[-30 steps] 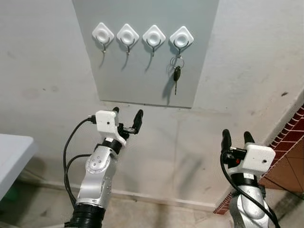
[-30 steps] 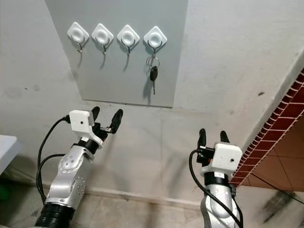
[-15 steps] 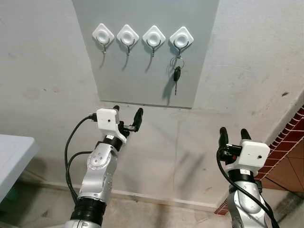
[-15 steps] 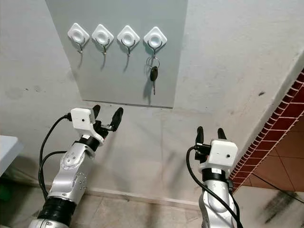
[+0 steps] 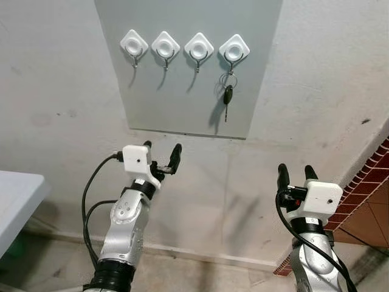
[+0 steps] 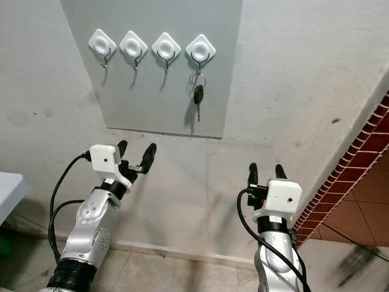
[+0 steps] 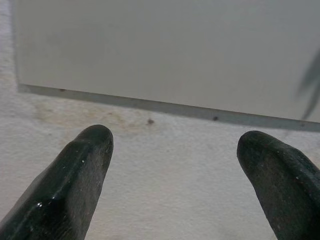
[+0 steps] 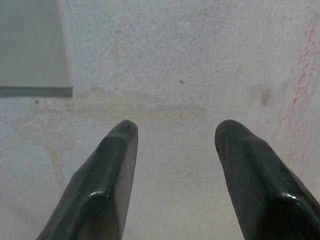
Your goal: Hang keys on a hook
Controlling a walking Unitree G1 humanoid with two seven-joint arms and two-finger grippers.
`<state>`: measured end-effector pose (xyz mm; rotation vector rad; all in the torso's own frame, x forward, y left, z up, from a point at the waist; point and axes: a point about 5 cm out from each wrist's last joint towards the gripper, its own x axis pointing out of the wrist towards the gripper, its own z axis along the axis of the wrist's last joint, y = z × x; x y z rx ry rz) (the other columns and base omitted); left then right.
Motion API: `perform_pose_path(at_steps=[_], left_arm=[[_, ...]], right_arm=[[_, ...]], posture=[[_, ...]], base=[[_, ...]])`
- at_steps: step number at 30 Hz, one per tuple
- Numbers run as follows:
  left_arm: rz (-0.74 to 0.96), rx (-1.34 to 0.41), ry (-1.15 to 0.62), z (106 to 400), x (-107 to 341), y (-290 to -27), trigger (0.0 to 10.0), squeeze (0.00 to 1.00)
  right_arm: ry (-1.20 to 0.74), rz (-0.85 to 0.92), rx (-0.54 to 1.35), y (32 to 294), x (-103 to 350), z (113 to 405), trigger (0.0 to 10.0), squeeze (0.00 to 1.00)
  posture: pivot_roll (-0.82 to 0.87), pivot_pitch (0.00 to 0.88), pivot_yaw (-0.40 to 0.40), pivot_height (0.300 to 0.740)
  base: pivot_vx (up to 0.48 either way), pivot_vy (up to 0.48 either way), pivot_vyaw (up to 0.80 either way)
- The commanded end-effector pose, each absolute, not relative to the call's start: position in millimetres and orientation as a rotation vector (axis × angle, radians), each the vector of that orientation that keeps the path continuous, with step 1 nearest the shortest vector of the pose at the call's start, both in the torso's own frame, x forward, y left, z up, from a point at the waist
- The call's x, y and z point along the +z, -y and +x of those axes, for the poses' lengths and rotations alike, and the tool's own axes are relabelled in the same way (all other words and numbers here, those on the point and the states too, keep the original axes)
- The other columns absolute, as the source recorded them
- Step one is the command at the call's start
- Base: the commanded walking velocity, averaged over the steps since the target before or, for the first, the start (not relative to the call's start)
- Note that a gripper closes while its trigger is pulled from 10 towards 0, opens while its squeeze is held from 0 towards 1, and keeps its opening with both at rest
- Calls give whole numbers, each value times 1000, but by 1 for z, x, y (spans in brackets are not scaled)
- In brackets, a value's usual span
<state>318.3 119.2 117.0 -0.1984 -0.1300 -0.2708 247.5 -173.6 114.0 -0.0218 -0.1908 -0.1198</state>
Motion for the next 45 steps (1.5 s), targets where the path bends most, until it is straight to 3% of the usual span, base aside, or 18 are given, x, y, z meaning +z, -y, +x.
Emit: perform_pose_path(at_steps=[1, 13, 45], left_arm=[[-196, -266, 142, 319, 121, -123, 10000, 0], [-181, -266, 154, 322, 124, -128, 10000, 0], [-154, -241, 167, 326, 128, -130, 10000, 0]], right_arm=[[180, -17, -102, 172, 112, 249, 10000, 0], [157, -60, -124, 176, 110, 251, 10000, 0], [170, -79, -74, 177, 115, 261, 10000, 0]], posture=[[-105, 1, 26, 740], [-110, 2, 27, 740], [-73, 0, -15, 740]], base=[[0, 0, 0], [0, 0, 147], [0, 0, 800]])
